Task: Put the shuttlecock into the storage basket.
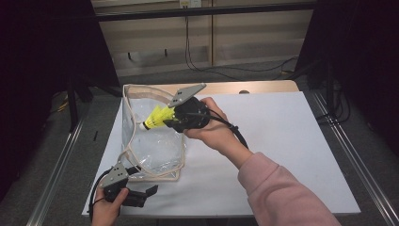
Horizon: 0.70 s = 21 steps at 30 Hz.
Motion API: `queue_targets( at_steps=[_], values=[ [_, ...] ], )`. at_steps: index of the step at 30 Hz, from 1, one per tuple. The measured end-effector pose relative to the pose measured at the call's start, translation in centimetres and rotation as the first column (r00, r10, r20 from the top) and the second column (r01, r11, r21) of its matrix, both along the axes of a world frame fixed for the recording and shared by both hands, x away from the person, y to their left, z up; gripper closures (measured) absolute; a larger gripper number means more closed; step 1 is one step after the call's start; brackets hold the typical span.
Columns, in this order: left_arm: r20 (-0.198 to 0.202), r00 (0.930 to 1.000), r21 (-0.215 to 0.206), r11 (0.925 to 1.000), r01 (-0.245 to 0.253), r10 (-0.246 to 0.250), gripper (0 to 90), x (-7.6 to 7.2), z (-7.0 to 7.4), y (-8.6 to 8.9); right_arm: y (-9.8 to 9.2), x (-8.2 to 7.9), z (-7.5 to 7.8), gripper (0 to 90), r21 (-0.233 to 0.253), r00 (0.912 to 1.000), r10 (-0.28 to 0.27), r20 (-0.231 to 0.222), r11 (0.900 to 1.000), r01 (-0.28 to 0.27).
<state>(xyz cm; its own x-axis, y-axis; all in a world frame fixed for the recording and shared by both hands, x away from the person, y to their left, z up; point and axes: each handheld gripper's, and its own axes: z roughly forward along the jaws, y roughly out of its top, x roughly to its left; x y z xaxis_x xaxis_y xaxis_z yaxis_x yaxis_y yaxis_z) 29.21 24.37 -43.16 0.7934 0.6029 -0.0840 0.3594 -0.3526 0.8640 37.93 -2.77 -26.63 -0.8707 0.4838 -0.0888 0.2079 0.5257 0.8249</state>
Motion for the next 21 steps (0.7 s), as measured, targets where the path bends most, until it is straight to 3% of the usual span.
queue_targets(
  at_steps=[21],
  values=[
    [0.002,1.0000,-0.003,1.0000,0.007,-0.006,2.6,0.05,-0.02,0.05,1.05,0.05,-0.74,79.7,-0.033,1.0000,0.005,-0.002,0.999,-0.005]
  ],
)
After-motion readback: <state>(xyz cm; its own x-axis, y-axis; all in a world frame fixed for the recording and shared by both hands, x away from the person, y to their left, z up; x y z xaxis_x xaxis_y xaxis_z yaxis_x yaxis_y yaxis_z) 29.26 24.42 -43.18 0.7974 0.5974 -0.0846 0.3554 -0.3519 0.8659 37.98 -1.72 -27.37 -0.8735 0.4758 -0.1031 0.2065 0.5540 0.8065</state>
